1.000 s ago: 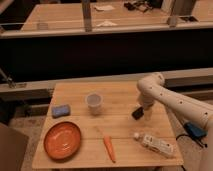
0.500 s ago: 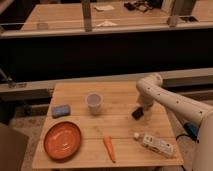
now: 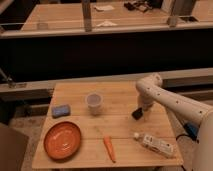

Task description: Place the eraser in the ceramic cup

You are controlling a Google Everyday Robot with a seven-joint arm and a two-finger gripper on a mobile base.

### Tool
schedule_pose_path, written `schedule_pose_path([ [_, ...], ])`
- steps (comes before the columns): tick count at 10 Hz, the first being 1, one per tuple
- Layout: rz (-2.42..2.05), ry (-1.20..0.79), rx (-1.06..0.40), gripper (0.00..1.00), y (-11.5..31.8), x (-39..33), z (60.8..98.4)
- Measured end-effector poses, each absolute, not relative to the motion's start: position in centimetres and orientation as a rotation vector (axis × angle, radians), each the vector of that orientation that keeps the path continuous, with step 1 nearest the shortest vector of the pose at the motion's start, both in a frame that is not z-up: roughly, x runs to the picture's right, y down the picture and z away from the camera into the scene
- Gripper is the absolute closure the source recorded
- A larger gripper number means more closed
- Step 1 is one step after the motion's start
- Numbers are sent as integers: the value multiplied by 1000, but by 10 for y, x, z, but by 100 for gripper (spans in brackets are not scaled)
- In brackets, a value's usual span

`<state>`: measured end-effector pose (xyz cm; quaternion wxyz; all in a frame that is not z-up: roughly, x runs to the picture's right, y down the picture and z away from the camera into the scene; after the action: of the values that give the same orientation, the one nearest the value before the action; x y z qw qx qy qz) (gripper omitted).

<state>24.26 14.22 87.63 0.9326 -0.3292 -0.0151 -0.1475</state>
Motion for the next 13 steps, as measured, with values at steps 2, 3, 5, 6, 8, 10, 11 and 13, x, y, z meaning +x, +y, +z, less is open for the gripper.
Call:
schedule_pose_path([
  [2, -307, -27, -659, 68, 128, 251, 863],
  [3, -308, -24, -650, 79, 116, 252, 849],
  [5, -314, -31, -637, 84, 99, 248, 835],
  [6, -317, -30, -636, 80, 96, 250, 832],
  [8, -318, -35, -644, 62, 99, 251, 834],
  [10, -323, -43, -647, 40, 113, 250, 853],
  [11, -322, -47, -646, 32, 118, 249, 859],
  [13, -323, -52, -643, 31, 116, 250, 861],
])
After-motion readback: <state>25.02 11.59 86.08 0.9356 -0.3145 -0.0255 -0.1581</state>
